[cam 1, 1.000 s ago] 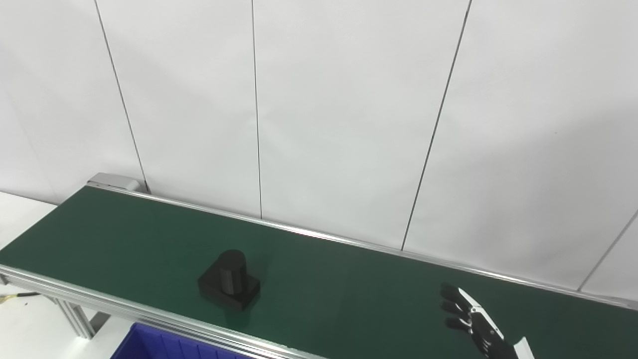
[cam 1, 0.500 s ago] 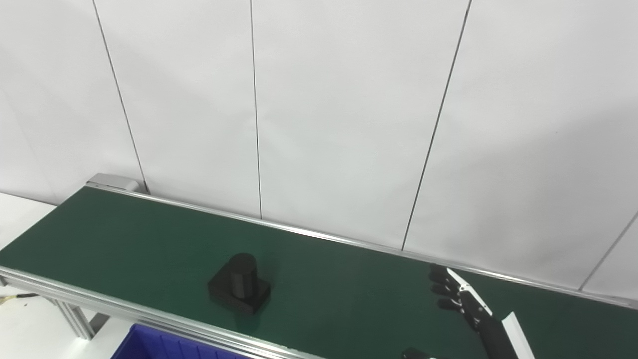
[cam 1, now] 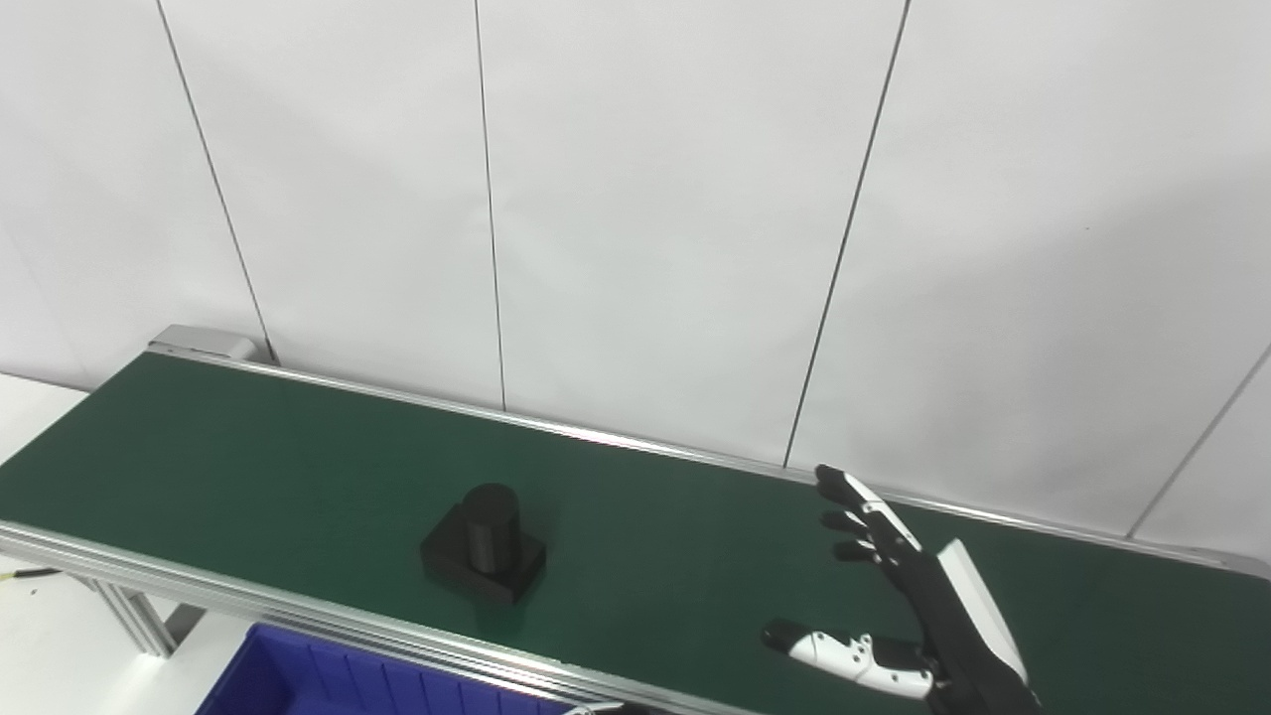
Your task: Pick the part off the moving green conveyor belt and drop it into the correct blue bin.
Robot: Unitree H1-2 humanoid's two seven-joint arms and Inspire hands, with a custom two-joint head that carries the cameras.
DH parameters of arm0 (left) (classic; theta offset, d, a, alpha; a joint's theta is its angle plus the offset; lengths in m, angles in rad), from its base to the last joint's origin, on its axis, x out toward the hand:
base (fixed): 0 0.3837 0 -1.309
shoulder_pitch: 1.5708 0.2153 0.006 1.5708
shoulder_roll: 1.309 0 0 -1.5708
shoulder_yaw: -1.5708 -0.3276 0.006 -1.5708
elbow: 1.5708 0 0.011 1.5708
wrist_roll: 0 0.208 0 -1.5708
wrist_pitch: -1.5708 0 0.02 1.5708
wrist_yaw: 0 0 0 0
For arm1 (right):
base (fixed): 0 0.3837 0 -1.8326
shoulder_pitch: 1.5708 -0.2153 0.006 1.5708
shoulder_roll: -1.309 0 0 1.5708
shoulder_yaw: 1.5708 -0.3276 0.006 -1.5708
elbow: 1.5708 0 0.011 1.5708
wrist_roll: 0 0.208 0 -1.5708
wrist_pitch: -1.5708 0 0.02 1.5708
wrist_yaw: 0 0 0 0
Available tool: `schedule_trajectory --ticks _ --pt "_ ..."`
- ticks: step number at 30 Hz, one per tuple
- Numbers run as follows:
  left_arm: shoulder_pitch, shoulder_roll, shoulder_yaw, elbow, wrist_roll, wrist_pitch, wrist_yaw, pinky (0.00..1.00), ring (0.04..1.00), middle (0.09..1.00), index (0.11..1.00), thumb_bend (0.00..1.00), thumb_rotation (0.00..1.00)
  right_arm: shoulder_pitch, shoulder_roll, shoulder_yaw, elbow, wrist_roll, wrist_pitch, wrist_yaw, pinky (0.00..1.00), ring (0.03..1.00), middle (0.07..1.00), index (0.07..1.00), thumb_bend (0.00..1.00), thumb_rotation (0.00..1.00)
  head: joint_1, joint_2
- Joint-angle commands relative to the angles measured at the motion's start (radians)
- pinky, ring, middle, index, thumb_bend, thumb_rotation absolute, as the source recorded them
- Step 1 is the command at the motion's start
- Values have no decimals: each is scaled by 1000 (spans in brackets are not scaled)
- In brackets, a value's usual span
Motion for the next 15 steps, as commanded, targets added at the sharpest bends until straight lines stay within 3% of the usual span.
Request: schedule_trajectory --ticks 1,8,15 --pt "-4 1 22 -26 -29 -35 -18 527 648 764 778 832 243 -52 15 11 5 -27 31 -4 751 853 913 925 733 431 -26 5" --pt "-5 -19 73 -21 -53 -35 -84 540 647 766 790 758 267 -117 41 53 67 -91 90 -4 757 847 905 930 756 479 -37 11" --pt "-1 -28 102 -27 -70 -35 -130 527 641 746 777 772 291 -178 49 87 123 -127 139 18 716 856 922 951 759 507 -21 16"
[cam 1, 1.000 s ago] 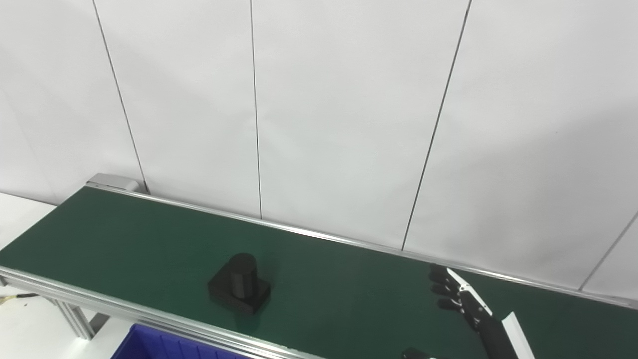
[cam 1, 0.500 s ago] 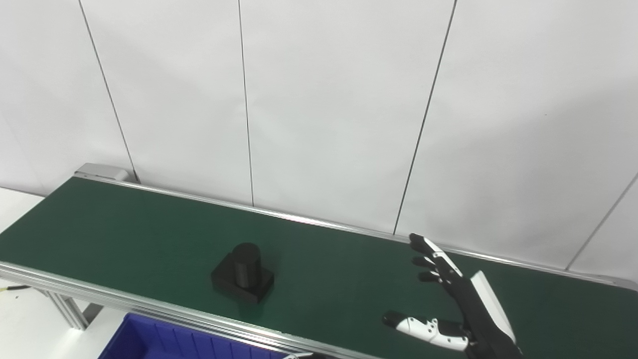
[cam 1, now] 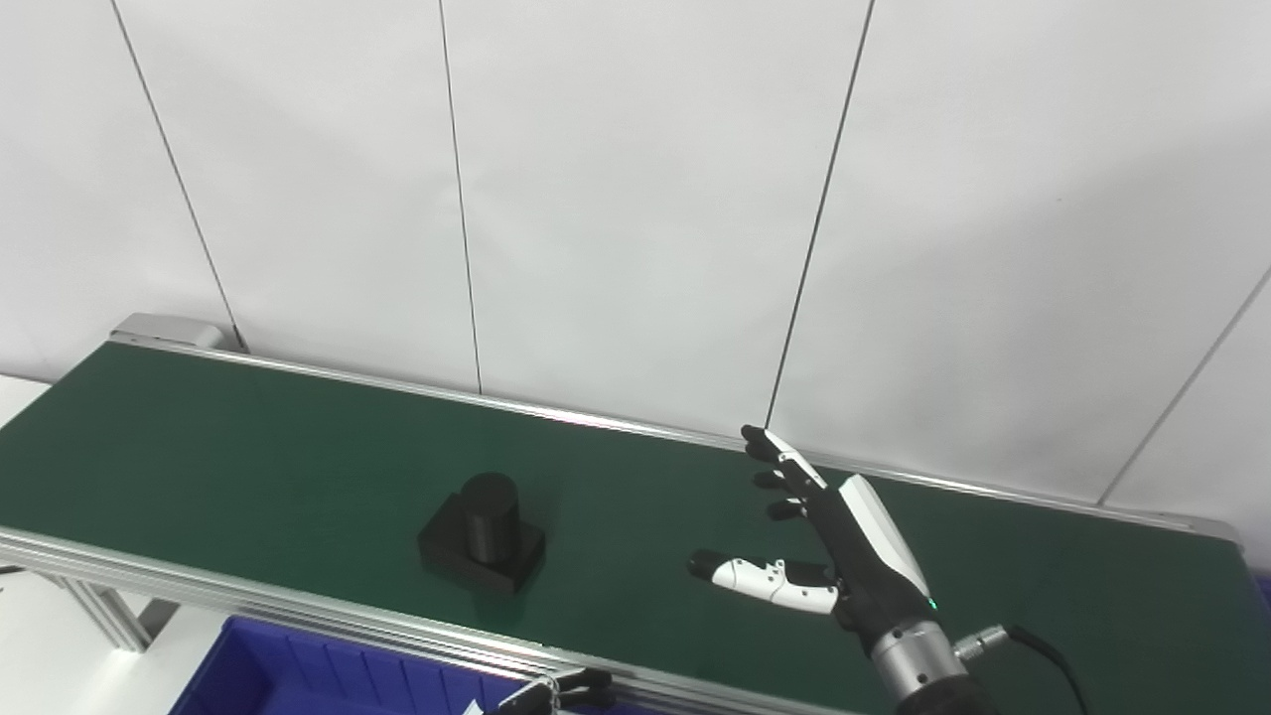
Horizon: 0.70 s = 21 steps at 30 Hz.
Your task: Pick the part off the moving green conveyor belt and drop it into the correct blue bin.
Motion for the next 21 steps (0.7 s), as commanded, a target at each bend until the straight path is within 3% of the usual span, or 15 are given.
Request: schedule_trajectory --ticks 1,21 --pt "-3 -8 14 -29 -33 -35 -27 528 642 746 774 779 291 -54 7 10 8 -12 10 4 711 856 925 953 759 512 3 1" --pt "-5 -60 125 -39 -59 -35 -143 522 609 729 749 812 295 -195 13 76 219 -37 -21 -5 699 884 940 961 783 524 16 1"
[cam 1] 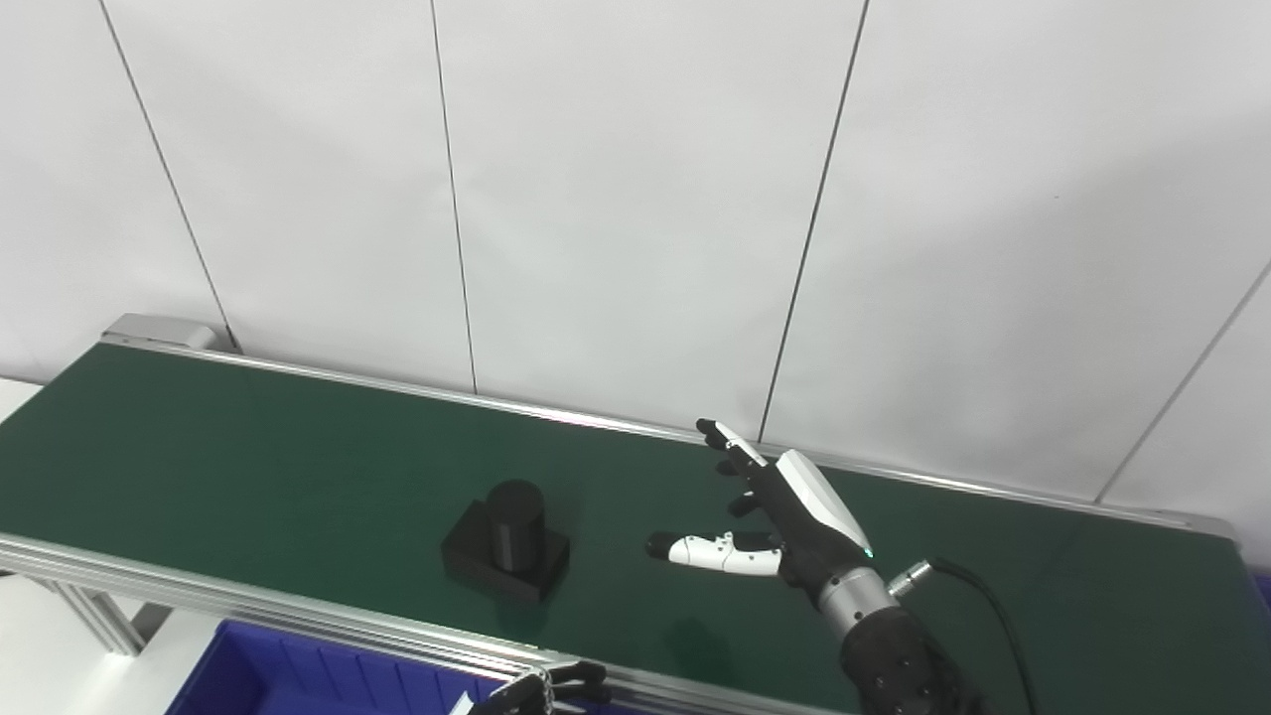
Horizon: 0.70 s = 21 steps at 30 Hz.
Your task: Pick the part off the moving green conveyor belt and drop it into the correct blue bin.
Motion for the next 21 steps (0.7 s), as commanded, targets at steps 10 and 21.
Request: schedule_trajectory --ticks 10,21 --pt "-10 -39 56 -20 -35 -35 -77 528 612 730 746 812 303 -101 26 58 85 -31 -31 -11 712 863 917 965 840 551 26 -2" --pt "-6 -49 60 -26 -21 -35 -78 533 625 725 734 834 296 -163 42 141 203 -56 -51 -3 792 899 941 968 897 544 55 -5"
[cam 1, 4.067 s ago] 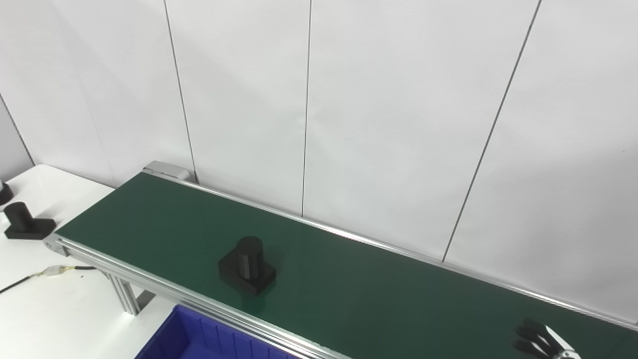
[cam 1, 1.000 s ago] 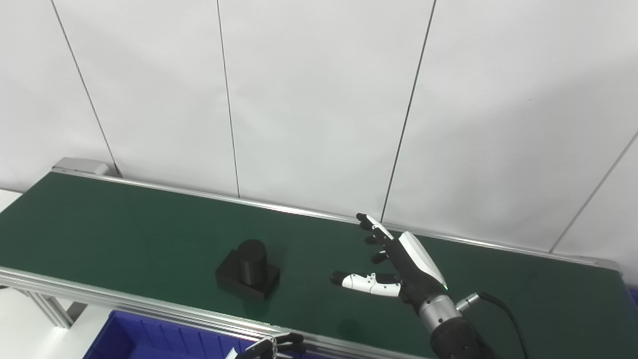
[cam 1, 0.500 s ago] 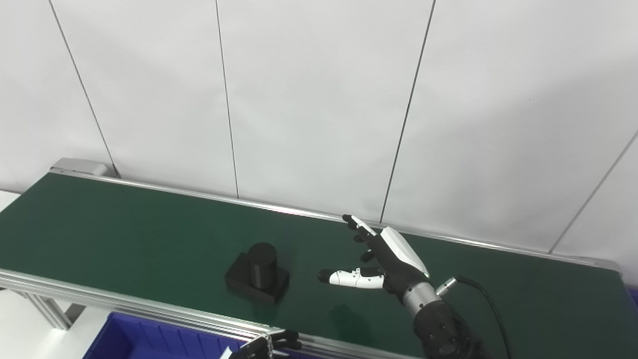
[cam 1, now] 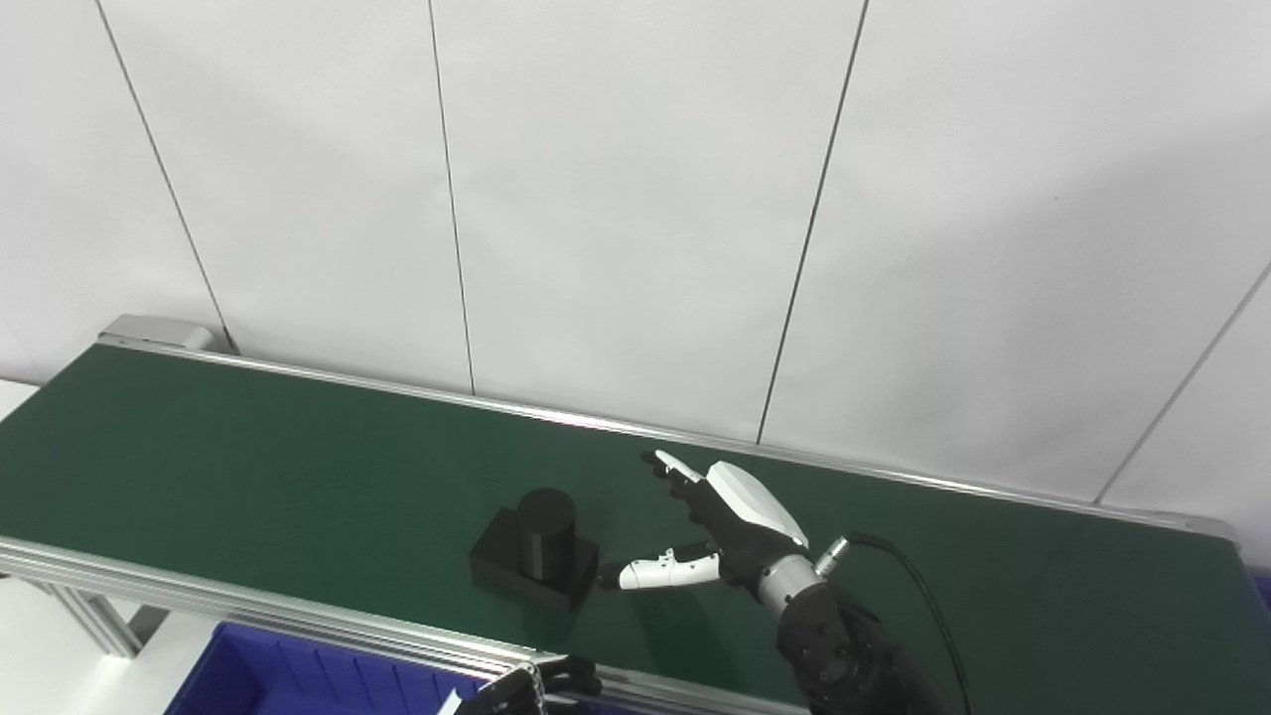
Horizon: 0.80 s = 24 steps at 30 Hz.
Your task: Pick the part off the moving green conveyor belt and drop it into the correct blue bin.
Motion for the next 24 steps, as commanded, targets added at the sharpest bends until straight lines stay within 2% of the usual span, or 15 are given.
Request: schedule_trajectory --ticks 1,8,24 --pt "-6 0 -4 -27 1 -35 -12 535 627 726 735 834 300 -62 30 13 -2 -13 -46 -8 789 898 941 969 902 547 0 2" --pt "-4 -1 -5 -31 13 -35 0 520 608 699 725 849 319 -82 66 49 69 -35 -63 -40 756 872 930 968 923 539 -4 3" --pt "1 0 -24 -33 29 -35 33 530 617 694 728 856 324 -127 132 83 275 -70 -108 -113 744 862 928 983 943 528 2 6"
